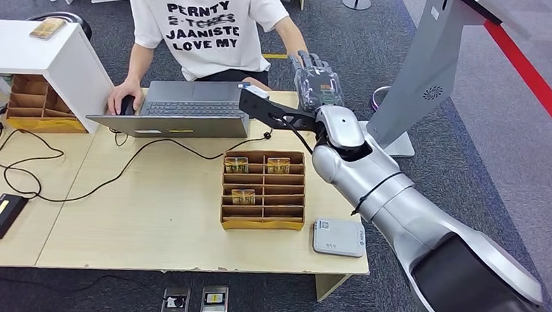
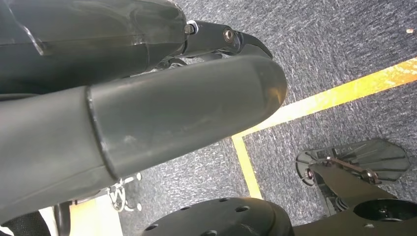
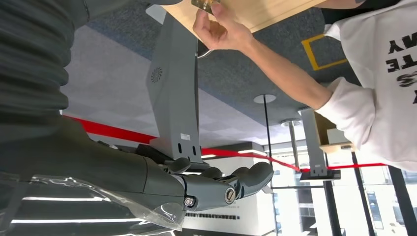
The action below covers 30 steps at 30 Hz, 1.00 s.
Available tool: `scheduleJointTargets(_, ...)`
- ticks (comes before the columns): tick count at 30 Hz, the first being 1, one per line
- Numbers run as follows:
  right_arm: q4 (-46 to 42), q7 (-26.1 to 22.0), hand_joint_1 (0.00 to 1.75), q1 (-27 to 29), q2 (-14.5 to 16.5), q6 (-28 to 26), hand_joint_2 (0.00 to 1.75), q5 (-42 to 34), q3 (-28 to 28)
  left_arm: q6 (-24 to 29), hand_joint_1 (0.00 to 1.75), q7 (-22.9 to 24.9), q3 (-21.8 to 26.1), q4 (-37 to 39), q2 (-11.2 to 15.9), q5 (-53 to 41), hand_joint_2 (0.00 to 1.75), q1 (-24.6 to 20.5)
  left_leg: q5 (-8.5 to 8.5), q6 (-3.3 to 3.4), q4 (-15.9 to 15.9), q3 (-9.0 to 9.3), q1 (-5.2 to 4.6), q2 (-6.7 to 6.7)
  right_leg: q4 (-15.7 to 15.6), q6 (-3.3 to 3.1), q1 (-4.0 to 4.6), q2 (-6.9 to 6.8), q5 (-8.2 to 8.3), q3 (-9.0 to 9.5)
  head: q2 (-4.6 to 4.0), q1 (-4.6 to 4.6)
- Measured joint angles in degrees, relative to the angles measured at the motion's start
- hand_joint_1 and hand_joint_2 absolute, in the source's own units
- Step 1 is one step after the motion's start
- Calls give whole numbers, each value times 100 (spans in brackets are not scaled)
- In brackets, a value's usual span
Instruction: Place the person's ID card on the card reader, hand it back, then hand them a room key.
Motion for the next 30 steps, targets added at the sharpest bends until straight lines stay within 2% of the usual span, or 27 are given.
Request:
scheduleJointTargets(10, -525, -48, 0, 187, -63, -217, 175, -12, -141, 15, 0, -1, -11, 0, 0, 142, 0, 23, 0, 0, 0, 1, 0, 0, 0, 0, 0, 1, 0, 0, 0, 0)
scheduleJointTargets(30, -3103, -38, 0, 1059, -513, -786, 175, -84, -368, 203, 0, 27, -3, 0, -2, 587, 0, 69, 0, 0, 0, 2, 0, 1, -1, 0, 0, 2, 0, 0, 0, 0)
